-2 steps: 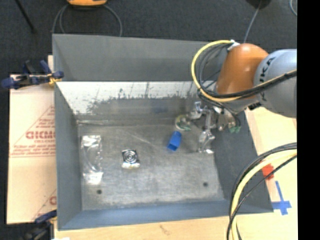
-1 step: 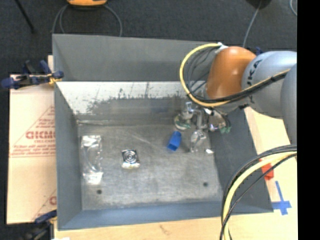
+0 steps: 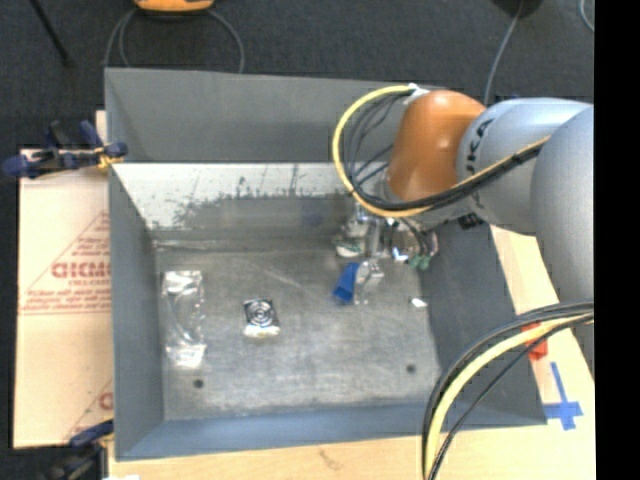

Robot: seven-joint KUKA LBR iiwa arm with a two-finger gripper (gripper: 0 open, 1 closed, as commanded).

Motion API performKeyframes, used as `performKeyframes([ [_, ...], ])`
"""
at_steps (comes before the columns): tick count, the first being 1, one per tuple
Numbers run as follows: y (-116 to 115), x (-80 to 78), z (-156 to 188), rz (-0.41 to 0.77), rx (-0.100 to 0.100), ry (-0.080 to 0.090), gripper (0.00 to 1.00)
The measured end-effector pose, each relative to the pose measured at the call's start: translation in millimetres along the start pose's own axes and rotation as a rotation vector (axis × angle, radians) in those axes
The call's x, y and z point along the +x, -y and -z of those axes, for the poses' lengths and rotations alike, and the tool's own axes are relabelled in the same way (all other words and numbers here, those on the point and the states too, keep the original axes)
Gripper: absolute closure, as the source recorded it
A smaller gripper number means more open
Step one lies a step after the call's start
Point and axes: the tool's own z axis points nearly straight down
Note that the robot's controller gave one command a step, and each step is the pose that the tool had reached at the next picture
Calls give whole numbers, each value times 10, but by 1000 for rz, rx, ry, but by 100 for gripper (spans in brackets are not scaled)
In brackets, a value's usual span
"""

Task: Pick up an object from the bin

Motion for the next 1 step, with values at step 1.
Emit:
performKeyframes([
  [1, -31, -31, 11, 6, -4, 13, 100],
])
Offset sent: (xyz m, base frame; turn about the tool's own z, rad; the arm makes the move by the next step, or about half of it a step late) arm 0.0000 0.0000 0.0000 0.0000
